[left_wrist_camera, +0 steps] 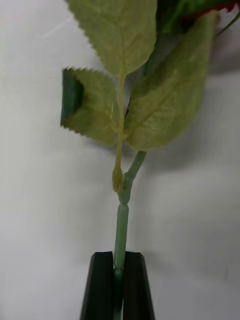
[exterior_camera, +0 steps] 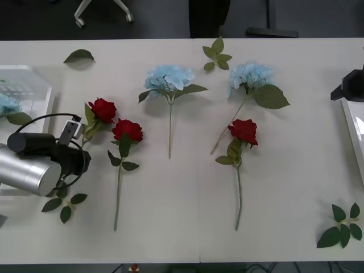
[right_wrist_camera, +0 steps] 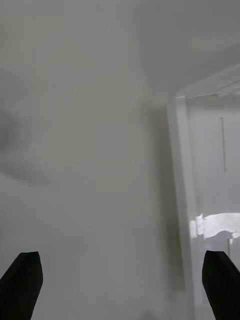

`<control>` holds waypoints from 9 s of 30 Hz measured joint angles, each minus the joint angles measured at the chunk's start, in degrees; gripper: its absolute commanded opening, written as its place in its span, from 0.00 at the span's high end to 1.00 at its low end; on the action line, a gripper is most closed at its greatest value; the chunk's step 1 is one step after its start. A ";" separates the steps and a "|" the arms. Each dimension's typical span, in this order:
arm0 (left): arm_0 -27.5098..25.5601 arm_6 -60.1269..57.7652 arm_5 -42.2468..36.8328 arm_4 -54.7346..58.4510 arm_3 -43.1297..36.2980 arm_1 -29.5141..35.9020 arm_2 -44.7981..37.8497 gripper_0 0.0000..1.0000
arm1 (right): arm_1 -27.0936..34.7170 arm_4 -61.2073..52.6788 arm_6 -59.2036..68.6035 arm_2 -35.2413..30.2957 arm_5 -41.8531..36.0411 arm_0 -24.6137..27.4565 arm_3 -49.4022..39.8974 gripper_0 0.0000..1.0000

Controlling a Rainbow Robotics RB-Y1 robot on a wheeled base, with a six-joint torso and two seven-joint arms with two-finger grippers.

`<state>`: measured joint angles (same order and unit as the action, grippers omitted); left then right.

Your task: Place the red flowers into the right box and the blue flowers into the left box. If a person shows an open palm, hand one flower to the person first, then continue sorting.

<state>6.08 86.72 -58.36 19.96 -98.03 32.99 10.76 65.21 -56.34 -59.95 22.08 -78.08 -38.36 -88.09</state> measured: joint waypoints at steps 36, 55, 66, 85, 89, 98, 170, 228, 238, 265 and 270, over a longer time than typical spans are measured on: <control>14.09 3.98 3.26 0.90 11.43 -2.15 0.95 0.00 | -22.03 5.17 29.36 23.91 1.79 -20.60 8.97 0.07; 18.49 4.11 10.97 -0.87 20.78 -5.05 3.76 1.00 | -33.68 11.09 29.36 22.60 6.25 -21.67 27.60 0.07; 18.49 4.09 10.75 -0.87 21.15 -5.72 3.75 1.00 | -37.69 14.88 29.36 22.60 9.72 -21.72 34.35 0.07; 17.39 4.06 -18.81 12.17 -3.45 -5.36 -11.84 1.00 | -44.08 16.52 29.36 22.60 13.54 -24.31 44.41 0.16; 17.40 4.07 -19.33 19.45 -8.63 -5.20 -15.23 1.00 | -44.88 16.55 29.36 22.61 15.12 -24.87 45.69 0.36; 17.39 4.14 -11.54 41.22 -14.71 -1.97 -18.33 1.00 | -45.90 17.44 29.36 22.61 15.39 -24.95 47.03 0.71; 19.57 14.15 23.70 65.03 -14.92 -4.08 6.46 1.00 | -37.08 14.60 17.98 24.10 15.40 -25.30 46.28 0.36; 19.57 14.18 24.78 66.38 -14.96 -4.22 6.44 1.00 | -4.59 -71.98 -72.75 -1.32 21.15 6.49 12.93 0.06; 19.57 14.22 25.49 66.87 -14.97 -4.24 6.44 1.00 | -4.11 -80.93 -83.05 -1.32 22.56 15.19 4.36 0.06; 19.57 15.74 25.56 68.01 -14.98 -4.36 6.44 1.00 | -6.63 -87.56 -81.87 15.09 35.82 17.38 -14.37 0.06; 19.57 15.74 25.56 68.01 -14.98 -4.37 6.44 1.00 | -8.33 -87.41 -79.19 14.03 35.82 17.38 -14.82 0.06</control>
<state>25.65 102.46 -32.81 87.97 -113.01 28.62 17.20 56.89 -143.75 -139.13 36.11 -42.26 -20.98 -102.91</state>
